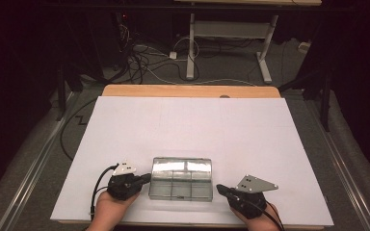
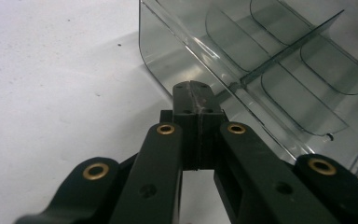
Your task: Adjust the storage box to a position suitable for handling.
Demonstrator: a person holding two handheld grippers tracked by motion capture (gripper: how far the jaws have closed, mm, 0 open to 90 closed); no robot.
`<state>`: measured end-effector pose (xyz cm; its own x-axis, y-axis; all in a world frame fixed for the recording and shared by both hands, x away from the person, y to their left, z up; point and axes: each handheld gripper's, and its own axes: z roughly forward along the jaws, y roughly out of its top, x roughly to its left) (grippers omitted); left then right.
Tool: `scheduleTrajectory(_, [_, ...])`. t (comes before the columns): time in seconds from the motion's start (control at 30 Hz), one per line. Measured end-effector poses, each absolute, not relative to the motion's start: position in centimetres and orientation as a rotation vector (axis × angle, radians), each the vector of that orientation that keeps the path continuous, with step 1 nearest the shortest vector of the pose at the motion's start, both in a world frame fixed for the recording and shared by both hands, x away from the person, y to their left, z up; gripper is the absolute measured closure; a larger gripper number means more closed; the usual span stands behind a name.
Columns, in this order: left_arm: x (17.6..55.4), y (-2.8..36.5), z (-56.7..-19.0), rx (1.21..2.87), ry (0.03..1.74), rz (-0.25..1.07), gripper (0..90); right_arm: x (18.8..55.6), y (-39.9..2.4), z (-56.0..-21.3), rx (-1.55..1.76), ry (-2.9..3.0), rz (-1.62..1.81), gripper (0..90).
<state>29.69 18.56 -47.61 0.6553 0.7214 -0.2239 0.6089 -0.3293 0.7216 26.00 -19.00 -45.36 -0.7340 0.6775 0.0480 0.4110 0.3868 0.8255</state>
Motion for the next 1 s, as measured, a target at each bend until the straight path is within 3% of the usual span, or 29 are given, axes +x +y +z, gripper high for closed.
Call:
scheduleTrajectory(0.83, [29.7, 16.1, -47.5, 2.075, 0.949, 0.158, 87.7, 25.6, -17.3, -44.4, 0.866, 2.340, 1.366, 90.0])
scheduleTrajectory(1.0, [29.4, 16.6, -47.1, 2.066, 0.924, 0.229, 87.7, 25.7, -16.5, -44.5, 0.847, 2.355, 1.383, 90.0])
